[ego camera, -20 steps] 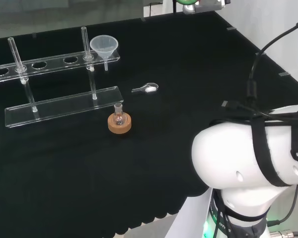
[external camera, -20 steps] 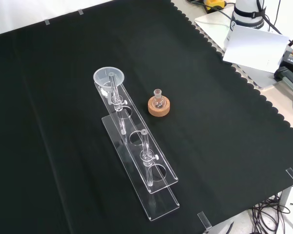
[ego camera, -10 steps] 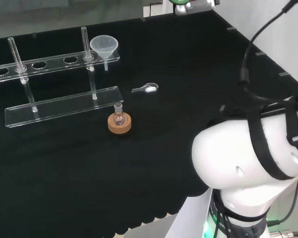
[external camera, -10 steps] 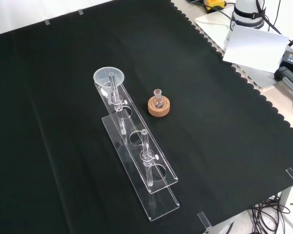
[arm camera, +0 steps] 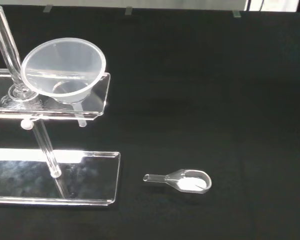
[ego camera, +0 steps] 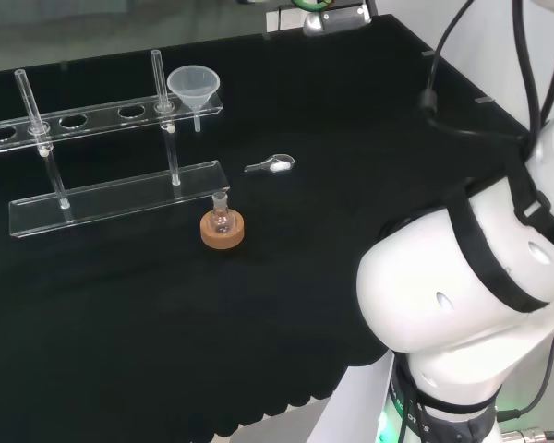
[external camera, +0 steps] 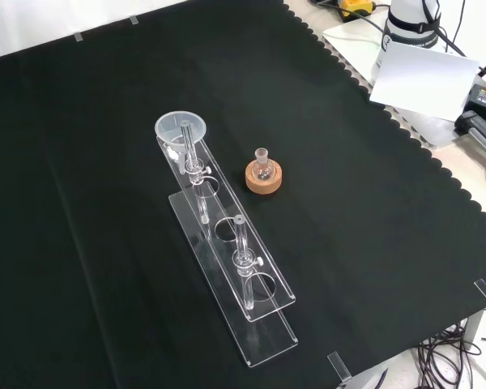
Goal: Pick up the funnel from the transparent funnel stand.
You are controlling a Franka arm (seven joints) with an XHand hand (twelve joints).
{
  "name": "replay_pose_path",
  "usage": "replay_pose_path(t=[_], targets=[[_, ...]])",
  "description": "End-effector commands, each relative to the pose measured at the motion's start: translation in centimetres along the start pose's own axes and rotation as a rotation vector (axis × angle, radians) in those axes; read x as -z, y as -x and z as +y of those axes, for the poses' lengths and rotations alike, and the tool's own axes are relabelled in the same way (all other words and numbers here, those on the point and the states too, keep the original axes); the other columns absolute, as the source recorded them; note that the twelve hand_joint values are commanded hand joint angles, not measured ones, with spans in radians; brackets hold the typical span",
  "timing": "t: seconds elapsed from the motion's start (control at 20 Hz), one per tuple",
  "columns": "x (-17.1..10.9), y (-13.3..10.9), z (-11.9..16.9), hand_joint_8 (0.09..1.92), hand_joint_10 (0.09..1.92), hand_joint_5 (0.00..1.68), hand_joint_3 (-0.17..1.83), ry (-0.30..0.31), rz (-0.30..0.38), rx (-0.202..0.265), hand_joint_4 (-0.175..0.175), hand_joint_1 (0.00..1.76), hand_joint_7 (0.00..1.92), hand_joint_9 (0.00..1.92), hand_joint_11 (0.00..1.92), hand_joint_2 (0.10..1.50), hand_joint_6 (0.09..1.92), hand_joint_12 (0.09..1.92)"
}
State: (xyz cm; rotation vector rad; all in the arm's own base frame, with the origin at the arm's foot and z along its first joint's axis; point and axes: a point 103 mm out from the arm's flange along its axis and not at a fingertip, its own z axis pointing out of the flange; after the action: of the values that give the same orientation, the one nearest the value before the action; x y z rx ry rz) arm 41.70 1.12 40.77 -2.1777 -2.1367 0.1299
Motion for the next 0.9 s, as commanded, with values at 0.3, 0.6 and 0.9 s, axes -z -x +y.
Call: replay_pose_path(t=[0.3,0.6,0.9], targets=[[-1.9,-2.0,4.3,0.47,0.64,0.19,-0.02,-0.041,0.002,0.060,0.005,0.24,0.05,0.17,0.02,1.19,0.09,1.38],[-3.4,-3.9,6.2,0.51,0.67,0.21,-0.06,-0.108,-0.086,0.093,0.005,0.37,0.06,0.20,0.01,1.11,0.09,1.41],[-4.7,-5.8,7.4,0.50,0.72,0.17,-0.14,-0.194,-0.108,0.115,0.020,0.43,0.00,0.15,0.01,1.02,0.09,1.47]])
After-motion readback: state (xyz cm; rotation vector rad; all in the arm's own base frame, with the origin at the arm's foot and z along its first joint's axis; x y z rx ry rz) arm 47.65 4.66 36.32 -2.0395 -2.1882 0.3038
